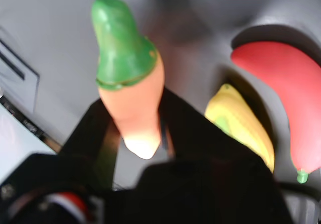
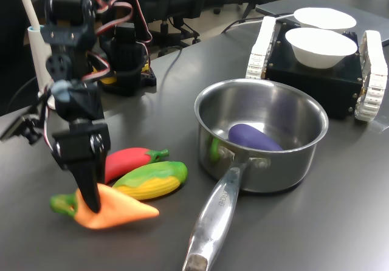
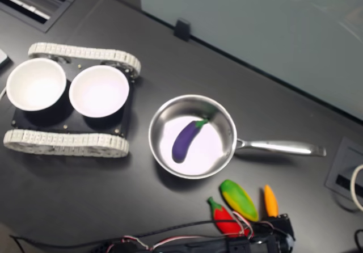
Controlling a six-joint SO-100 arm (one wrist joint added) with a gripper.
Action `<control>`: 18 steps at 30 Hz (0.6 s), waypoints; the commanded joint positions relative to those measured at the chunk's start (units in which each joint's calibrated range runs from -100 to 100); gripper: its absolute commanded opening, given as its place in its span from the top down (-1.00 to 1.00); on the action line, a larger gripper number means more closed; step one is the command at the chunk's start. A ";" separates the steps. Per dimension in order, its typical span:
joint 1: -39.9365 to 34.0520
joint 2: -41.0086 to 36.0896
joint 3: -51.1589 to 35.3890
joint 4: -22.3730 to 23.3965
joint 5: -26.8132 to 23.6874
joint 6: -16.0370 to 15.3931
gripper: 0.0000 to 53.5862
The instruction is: Pick up the carrot and place them in the pan
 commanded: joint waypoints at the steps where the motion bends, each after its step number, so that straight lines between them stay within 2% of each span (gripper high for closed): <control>1: 1.24 -10.89 -1.64 -2.77 -0.73 -0.57 0.99; 9: 1.24 -19.41 -1.10 -1.92 -1.47 -0.57 0.99; 18: -0.26 -29.36 3.63 -2.26 -2.30 -0.57 0.99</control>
